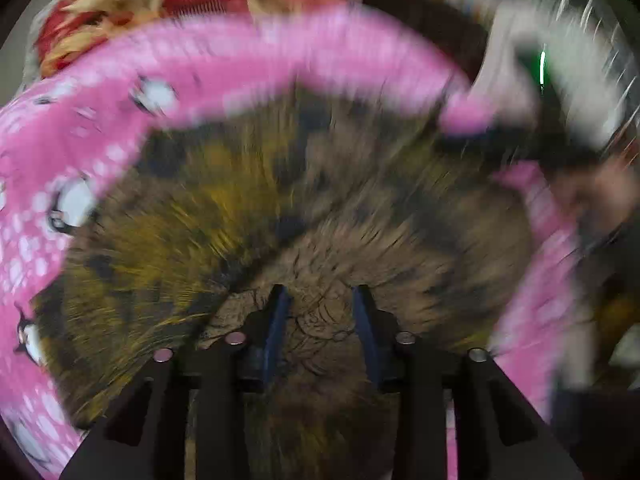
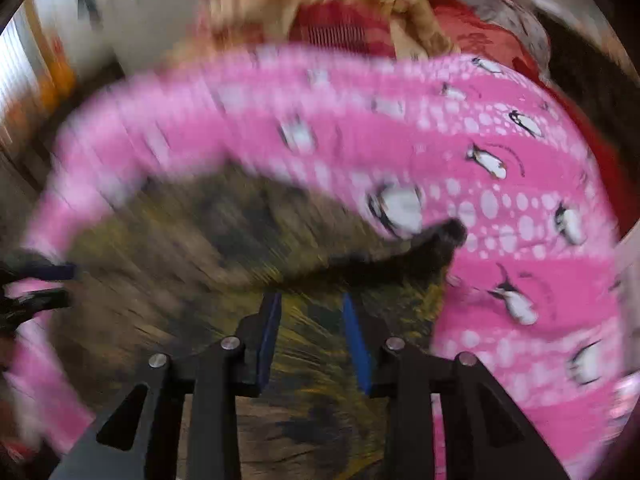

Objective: Fold small clothes

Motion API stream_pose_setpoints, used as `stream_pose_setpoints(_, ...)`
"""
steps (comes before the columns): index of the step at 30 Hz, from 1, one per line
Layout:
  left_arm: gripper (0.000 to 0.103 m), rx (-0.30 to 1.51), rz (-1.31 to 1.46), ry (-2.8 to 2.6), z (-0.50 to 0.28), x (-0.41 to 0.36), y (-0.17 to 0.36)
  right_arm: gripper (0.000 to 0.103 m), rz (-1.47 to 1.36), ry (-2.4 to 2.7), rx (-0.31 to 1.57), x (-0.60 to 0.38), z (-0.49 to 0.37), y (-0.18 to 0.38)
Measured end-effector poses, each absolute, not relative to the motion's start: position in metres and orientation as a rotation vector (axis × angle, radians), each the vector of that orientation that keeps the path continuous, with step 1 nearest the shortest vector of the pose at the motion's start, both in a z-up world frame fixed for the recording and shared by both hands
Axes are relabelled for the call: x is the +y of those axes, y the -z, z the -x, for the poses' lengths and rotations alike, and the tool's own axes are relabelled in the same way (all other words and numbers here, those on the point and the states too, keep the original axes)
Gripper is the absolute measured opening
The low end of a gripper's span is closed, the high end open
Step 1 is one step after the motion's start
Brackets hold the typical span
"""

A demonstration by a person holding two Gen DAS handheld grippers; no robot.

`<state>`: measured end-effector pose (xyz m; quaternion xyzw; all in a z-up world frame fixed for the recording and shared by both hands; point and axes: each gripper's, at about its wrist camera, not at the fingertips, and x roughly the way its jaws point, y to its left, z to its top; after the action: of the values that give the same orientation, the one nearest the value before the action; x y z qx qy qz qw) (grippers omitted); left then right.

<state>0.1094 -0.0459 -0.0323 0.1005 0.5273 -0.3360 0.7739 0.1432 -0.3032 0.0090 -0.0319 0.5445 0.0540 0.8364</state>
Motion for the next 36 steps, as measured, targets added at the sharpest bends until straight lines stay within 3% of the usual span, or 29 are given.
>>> stream_pose_setpoints(2,0.012,1.114,-0.199,0.718,-0.124,-0.049,0.033,0.054,0.134,-0.032,1.266,-0.302,-0.161,0.022)
stream_pose_setpoints(4,0.011,1.057,-0.188,0.578,-0.151,-0.036,0.023,0.064,0.095,-0.038,1.242,-0.306,-0.176,0.025)
stream_pose_setpoints(6,0.0,1.036,-0.122,0.416,-0.183,-0.011,0.019,0.064,0.052,-0.025,1.159,-0.31,-0.193,0.011)
stream_pose_setpoints(9,0.0,0.973,0.084,0.254,-0.201,0.037,0.002,0.064,-0.037,0.048,0.957,-0.318,-0.192,-0.024)
stream_pose_setpoints(11,0.001,0.865,0.061,0.201,-0.19,0.041,-0.015,0.066,-0.137,0.033,0.836,-0.32,-0.178,-0.045)
stream_pose_setpoints(14,0.01,0.791,0.104,0.264,-0.179,0.037,-0.018,0.068,-0.2,0.051,0.777,-0.307,-0.158,-0.049)
stream_pose_setpoints(21,0.01,0.793,0.163,0.441,-0.137,0.007,-0.003,0.068,-0.157,0.141,0.799,-0.298,-0.135,-0.002)
stream_pose_setpoints(24,0.01,0.942,0.089,0.632,-0.14,-0.039,0.01,0.068,-0.141,0.125,0.877,-0.306,-0.142,0.013)
stream_pose_setpoints(26,0.01,1.004,0.009,0.63,-0.15,-0.061,0.02,0.075,-0.081,0.094,0.981,-0.303,-0.156,0.033)
stream_pose_setpoints(28,0.008,0.998,-0.05,0.552,-0.169,-0.069,0.024,0.079,-0.068,0.082,0.937,-0.301,-0.154,0.038)
stream_pose_setpoints(32,0.006,0.887,0.04,0.283,-0.211,-0.027,0.004,0.082,-0.122,0.045,0.913,-0.309,-0.15,0.039)
stream_pose_setpoints(36,0.007,0.828,0.17,0.124,-0.204,0.03,0.001,0.087,-0.13,0.021,0.908,-0.308,-0.148,0.038)
